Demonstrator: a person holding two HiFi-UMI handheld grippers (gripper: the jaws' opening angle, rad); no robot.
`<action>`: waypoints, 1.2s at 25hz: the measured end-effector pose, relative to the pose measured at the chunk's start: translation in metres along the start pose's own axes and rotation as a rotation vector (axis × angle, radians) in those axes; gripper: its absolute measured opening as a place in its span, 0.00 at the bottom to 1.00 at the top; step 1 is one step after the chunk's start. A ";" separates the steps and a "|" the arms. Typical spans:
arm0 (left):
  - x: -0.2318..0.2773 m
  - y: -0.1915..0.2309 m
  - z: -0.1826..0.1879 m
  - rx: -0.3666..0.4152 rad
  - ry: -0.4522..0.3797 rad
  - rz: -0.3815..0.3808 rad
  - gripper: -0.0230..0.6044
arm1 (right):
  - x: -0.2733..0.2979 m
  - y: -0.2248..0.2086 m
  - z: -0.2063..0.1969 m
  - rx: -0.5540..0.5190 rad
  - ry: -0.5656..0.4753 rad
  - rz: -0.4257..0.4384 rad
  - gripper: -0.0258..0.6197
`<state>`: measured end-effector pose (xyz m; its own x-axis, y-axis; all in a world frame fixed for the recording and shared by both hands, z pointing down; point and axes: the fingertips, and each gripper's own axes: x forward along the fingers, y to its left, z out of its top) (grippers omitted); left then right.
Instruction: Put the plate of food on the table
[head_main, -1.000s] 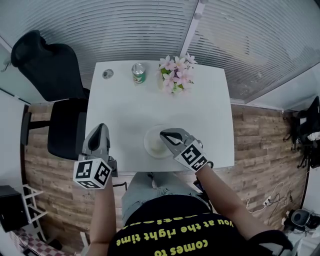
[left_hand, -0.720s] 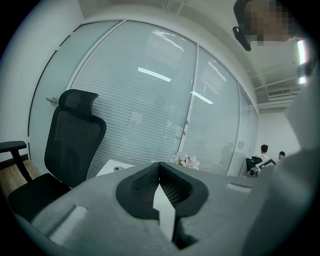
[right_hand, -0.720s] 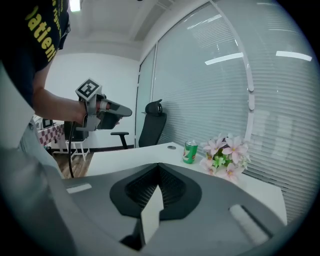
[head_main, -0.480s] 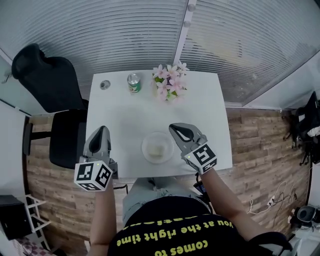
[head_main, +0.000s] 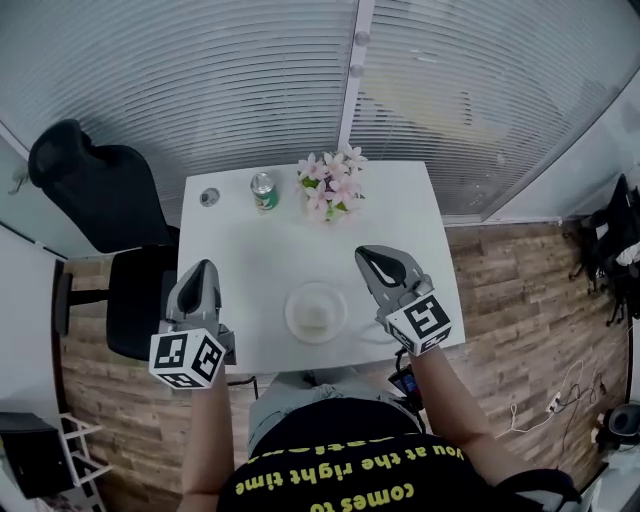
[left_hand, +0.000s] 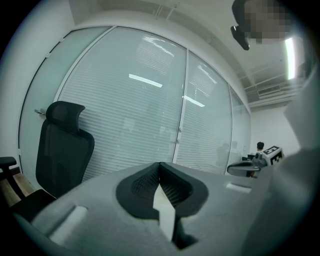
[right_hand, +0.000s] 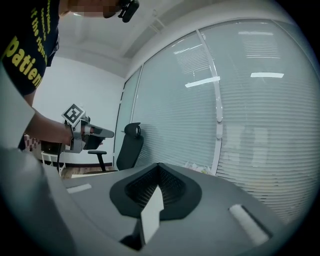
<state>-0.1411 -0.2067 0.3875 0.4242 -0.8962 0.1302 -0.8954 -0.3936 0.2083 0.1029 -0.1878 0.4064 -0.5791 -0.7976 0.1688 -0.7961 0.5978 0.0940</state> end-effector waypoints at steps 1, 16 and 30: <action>0.002 -0.001 0.002 0.004 -0.003 -0.003 0.04 | -0.002 -0.002 0.003 -0.004 -0.004 -0.008 0.05; 0.015 -0.008 0.008 0.031 0.001 -0.028 0.04 | -0.034 -0.029 0.035 0.090 -0.082 -0.103 0.05; 0.016 -0.006 0.004 0.026 0.006 -0.020 0.04 | -0.034 -0.034 0.046 0.140 -0.118 -0.109 0.05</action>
<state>-0.1297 -0.2197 0.3847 0.4427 -0.8869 0.1318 -0.8899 -0.4167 0.1856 0.1412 -0.1844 0.3524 -0.4986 -0.8655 0.0481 -0.8668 0.4975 -0.0335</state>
